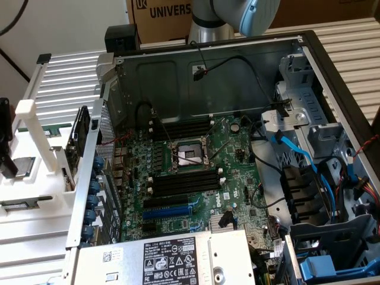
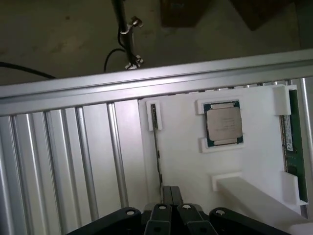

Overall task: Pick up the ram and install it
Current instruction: 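Pick up the ram and move it above insertion slot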

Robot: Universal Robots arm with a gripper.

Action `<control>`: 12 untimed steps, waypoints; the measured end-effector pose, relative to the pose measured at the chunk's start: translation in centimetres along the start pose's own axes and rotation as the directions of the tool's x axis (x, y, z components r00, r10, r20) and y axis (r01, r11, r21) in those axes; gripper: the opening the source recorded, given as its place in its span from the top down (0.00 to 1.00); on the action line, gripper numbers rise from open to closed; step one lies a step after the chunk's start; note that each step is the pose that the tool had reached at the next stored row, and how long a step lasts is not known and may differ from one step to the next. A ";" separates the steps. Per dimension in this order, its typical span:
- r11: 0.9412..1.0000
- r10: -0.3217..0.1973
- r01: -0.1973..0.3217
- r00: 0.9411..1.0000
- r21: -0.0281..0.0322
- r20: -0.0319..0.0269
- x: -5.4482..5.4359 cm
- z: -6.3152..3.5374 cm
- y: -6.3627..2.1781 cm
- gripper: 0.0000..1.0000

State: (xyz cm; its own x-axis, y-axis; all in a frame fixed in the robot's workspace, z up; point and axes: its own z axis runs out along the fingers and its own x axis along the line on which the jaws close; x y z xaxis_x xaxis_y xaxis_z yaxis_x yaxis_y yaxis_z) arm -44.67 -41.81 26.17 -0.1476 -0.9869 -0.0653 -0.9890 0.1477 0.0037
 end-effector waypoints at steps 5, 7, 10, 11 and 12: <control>1.000 -0.014 0.014 1.000 -0.001 0.000 0.0 1.21 -1.23 0.90; 1.000 -0.015 0.015 1.000 -0.001 0.000 0.0 1.56 -1.28 0.90; 1.000 -0.017 0.017 1.000 -0.003 0.000 0.0 2.11 -1.28 0.90; 1.000 -0.018 0.018 1.000 -0.003 0.000 0.1 2.29 -1.28 0.90; 1.000 -0.018 0.018 1.000 -0.003 0.000 0.1 2.46 -1.25 0.90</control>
State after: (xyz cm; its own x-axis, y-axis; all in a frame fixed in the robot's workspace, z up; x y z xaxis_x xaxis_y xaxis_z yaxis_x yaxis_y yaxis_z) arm -43.43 -41.92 23.71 -0.1298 -0.9894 -0.0651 -0.9915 0.1297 0.0055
